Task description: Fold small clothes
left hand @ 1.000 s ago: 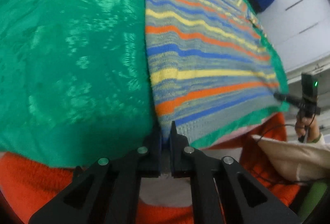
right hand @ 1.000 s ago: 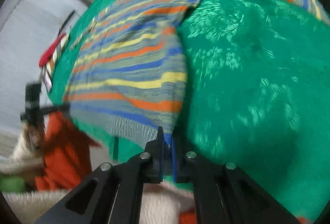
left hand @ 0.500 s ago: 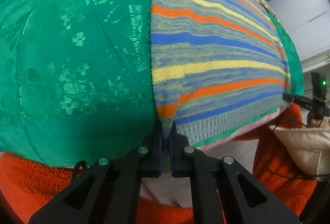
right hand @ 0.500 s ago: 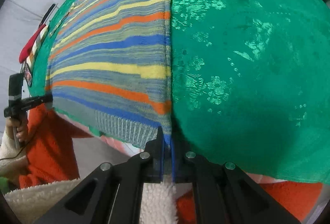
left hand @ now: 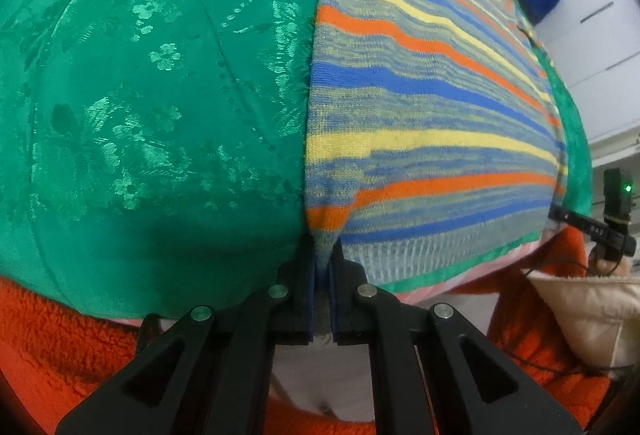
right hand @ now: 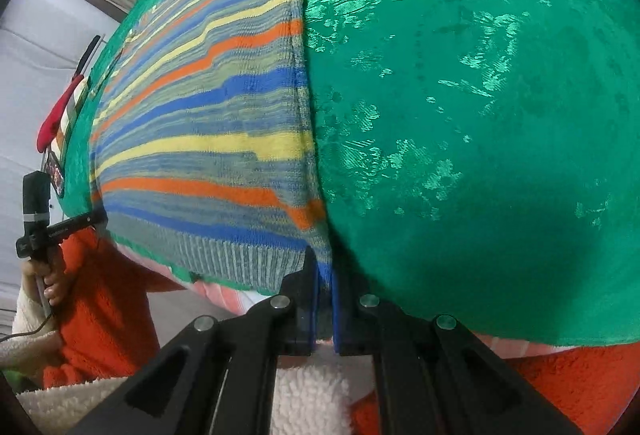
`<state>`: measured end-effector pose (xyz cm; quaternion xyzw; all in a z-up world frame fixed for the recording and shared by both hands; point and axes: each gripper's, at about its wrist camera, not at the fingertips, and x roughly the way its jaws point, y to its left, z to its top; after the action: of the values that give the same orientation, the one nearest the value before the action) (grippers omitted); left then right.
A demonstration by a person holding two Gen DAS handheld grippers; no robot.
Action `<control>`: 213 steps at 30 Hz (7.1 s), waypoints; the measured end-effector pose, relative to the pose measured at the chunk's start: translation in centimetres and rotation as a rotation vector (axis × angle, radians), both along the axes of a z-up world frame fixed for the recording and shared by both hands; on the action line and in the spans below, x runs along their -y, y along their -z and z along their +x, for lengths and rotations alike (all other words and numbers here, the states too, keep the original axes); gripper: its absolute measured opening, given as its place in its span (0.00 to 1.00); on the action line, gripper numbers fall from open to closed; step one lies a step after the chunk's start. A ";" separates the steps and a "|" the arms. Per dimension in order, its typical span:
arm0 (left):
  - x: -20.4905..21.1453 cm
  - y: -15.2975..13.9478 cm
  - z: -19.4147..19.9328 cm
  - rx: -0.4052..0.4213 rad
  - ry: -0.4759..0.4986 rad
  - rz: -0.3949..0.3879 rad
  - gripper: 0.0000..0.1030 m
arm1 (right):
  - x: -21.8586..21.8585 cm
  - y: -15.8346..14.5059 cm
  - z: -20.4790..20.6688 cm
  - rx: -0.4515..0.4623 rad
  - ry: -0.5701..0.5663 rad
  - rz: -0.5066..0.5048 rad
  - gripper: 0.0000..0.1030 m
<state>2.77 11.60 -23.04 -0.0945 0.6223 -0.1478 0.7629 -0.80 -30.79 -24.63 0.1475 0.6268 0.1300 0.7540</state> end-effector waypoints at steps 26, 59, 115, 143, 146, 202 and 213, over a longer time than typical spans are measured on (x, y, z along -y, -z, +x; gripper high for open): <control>4.1 -9.0 -1.3 0.309 -0.077 0.338 0.83 | 0.1 -7.8 -1.1 0.205 0.000 -0.275 0.66; -3.7 -2.2 5.1 0.518 -0.348 0.353 1.00 | 1.4 -1.6 5.4 0.604 0.253 -0.480 0.96; -3.6 -2.0 5.0 0.529 -0.326 0.355 1.00 | 15.8 -11.2 11.5 0.475 0.460 -0.105 0.96; -3.6 -2.0 5.1 0.547 -0.333 0.353 1.00 | 3.8 -20.9 28.8 0.526 0.205 0.116 0.05; -3.6 -2.0 5.0 0.549 -0.330 0.354 1.00 | -2.8 -20.0 30.7 0.508 0.103 0.138 0.06; -3.3 -1.8 4.6 0.582 -0.341 0.368 1.00 | 10.7 -3.2 10.6 0.606 0.267 -0.108 0.83; -3.3 -1.8 4.6 0.583 -0.341 0.368 1.00 | 10.7 -3.2 10.6 0.608 0.267 -0.108 0.83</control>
<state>7.37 14.87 -21.26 -0.0122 0.3708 0.0745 0.9257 9.77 -41.50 -21.44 0.1428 0.3543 0.0347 0.9235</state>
